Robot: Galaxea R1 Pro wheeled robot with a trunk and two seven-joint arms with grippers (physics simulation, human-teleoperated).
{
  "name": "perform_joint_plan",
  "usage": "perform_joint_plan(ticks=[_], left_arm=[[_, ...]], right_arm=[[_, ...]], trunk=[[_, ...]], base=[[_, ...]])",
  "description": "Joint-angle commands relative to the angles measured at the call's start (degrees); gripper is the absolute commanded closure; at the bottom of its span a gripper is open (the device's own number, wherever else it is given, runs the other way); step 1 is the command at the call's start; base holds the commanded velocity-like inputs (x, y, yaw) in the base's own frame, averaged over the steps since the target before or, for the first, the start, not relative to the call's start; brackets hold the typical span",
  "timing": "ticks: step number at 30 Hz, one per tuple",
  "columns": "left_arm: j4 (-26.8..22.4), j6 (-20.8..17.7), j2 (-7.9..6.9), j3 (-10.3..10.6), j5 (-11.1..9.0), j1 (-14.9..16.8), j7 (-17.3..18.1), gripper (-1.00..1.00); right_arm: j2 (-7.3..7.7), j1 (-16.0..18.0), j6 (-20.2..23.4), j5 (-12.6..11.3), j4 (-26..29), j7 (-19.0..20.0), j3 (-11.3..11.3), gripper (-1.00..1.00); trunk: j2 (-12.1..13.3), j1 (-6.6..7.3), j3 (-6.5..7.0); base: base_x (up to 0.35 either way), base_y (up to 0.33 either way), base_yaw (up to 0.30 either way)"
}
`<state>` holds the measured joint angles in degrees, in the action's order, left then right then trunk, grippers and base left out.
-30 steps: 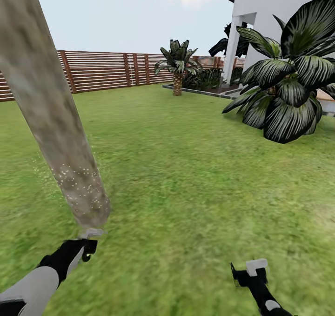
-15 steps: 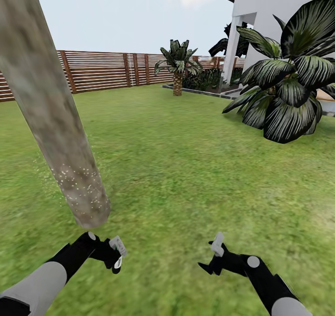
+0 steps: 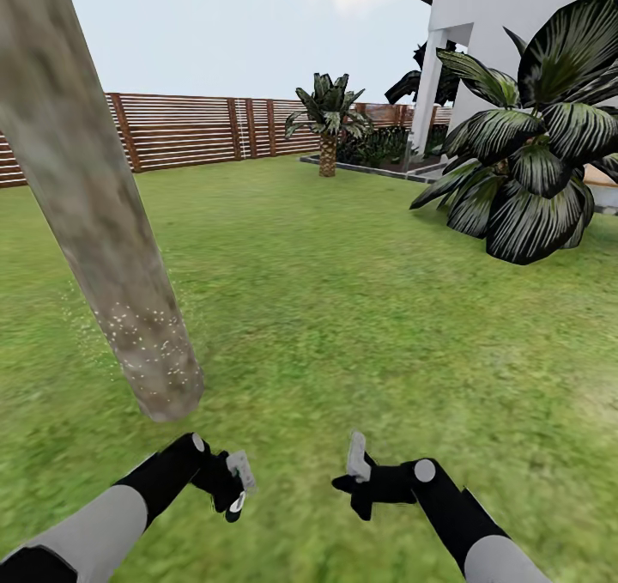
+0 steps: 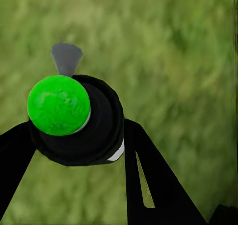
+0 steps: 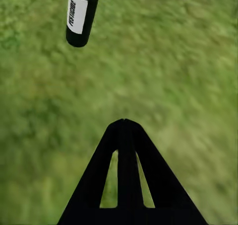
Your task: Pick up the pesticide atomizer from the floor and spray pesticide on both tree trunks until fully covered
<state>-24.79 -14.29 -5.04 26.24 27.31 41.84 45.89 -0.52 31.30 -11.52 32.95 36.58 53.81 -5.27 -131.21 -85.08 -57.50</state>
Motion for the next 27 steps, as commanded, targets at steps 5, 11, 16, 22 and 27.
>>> perform_joint_plan(ticks=[5, 11, 16, 22, 27], left_arm=[[0.0, 0.0, 2.89, 1.1, 0.2, -0.1, 0.0, 1.00], [-0.2, 0.1, 4.34, 6.2, 0.2, 0.1, 0.0, 1.00], [-0.2, 0.1, 5.49, 6.8, 0.1, 0.2, 0.0, 1.00], [-0.1, 3.0, 6.50, 6.9, 0.1, 0.0, 1.7, 1.00], [-0.1, 4.1, 7.25, 6.9, 0.3, 0.1, 4.2, 1.00]], right_arm=[[-1.00, 1.6, 0.0, 0.0, 0.0, 2.0, 0.0, 1.00], [-1.73, 1.8, 0.0, 0.0, 0.0, 2.7, -0.1, 1.00], [-1.77, 1.8, 0.0, 0.1, 0.0, 2.7, -0.1, 1.00], [-1.77, 2.1, 0.0, 1.1, 0.0, 2.6, -0.1, 1.00], [-1.77, 2.1, 0.0, 1.2, 0.1, 2.6, -0.1, 1.00]], trunk=[[0.0, 0.00, 0.00], [0.0, 0.00, 0.00], [0.0, 0.00, 0.00], [0.0, 0.00, 0.00], [0.0, 0.00, 0.00]], base=[[0.000, 0.000, 0.000], [0.000, 0.000, 0.000], [0.000, 0.000, 0.000], [0.000, 0.000, 0.000], [0.000, 0.000, 0.000]])
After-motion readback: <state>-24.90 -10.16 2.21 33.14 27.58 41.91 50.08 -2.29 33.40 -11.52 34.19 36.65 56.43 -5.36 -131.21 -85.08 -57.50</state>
